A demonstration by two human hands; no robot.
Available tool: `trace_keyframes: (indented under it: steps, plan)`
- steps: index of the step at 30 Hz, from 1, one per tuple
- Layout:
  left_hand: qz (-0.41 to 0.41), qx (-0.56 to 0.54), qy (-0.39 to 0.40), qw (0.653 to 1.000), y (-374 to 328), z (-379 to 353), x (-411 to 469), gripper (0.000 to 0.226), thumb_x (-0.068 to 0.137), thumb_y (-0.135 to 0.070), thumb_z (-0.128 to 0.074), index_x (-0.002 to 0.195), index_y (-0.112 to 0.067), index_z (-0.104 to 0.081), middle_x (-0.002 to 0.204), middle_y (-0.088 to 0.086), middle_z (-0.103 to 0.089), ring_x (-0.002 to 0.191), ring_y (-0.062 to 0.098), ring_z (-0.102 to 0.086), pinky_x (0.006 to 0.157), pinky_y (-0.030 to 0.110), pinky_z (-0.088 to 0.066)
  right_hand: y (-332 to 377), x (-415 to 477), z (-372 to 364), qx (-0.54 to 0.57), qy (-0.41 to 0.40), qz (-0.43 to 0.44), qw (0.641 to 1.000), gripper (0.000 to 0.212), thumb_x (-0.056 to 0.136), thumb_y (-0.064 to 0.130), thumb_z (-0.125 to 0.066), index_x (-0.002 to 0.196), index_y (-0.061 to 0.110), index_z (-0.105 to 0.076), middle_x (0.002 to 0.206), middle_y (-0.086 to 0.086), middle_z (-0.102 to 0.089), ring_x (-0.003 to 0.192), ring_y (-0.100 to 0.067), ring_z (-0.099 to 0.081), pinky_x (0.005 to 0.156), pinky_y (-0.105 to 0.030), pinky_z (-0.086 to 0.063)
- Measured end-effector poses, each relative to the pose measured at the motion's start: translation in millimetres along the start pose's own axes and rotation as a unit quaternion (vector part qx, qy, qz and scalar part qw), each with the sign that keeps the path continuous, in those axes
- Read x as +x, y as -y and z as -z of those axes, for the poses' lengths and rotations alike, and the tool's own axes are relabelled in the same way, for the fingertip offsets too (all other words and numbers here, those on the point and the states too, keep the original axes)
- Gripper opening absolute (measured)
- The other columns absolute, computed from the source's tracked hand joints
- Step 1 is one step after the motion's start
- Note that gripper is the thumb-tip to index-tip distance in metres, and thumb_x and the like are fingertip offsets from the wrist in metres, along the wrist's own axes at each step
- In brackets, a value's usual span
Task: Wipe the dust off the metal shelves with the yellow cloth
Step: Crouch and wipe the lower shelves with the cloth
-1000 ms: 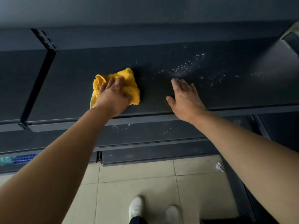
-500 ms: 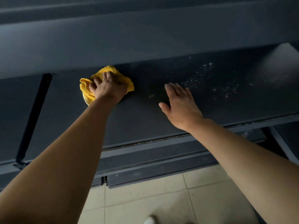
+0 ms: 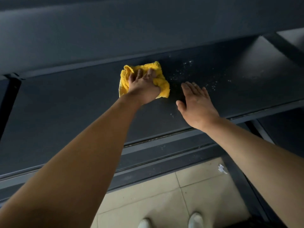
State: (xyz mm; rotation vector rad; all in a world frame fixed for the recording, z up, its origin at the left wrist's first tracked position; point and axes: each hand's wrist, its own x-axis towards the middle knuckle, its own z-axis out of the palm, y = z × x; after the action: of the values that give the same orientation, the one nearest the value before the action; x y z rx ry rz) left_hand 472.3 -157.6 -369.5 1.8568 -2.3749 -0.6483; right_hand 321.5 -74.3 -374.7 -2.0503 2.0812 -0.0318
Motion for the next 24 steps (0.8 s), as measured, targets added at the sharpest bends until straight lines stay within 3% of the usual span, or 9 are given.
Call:
trace_keyframes:
  steps: [5,15,24]
  plan:
    - [-0.007,-0.002,-0.005,1.000,5.8,-4.9,-23.9,0.065,0.093,-0.032,-0.042,0.149,-0.018,-0.013,0.158,0.007,-0.010,0.146,0.017,0.004,0.117,0.035,0.010,-13.4,-5.2,6.6,0.002,0.016,0.013,1.000,0.064,0.100,0.039,-0.033,0.151,0.011,-0.008,0.160,-0.006,-0.007,0.148,-0.021,-0.003,0.120,-0.039,-0.001]
    - [0.109,0.002,0.004,0.994,-4.9,-10.1,-58.0,0.072,0.092,-0.029,-0.042,0.151,-0.018,-0.001,0.158,0.007,-0.004,0.146,0.019,0.008,0.118,0.040,0.010,-55.0,-3.8,21.7,-0.004,0.018,0.037,0.999,0.066,0.100,0.041,-0.033,0.152,0.011,-0.005,0.160,-0.007,-0.006,0.148,-0.022,-0.002,0.120,-0.040,0.000]
    - [-0.006,0.028,0.036,0.999,-127.5,-46.8,-24.9,0.074,0.090,-0.031,-0.041,0.150,-0.018,0.002,0.159,0.000,-0.001,0.145,0.019,0.010,0.117,0.041,0.012,-115.1,-10.8,28.6,0.001,0.018,0.014,1.000,0.064,0.100,0.036,-0.035,0.151,0.010,-0.007,0.160,-0.008,-0.008,0.148,-0.023,-0.004,0.120,-0.041,-0.001]
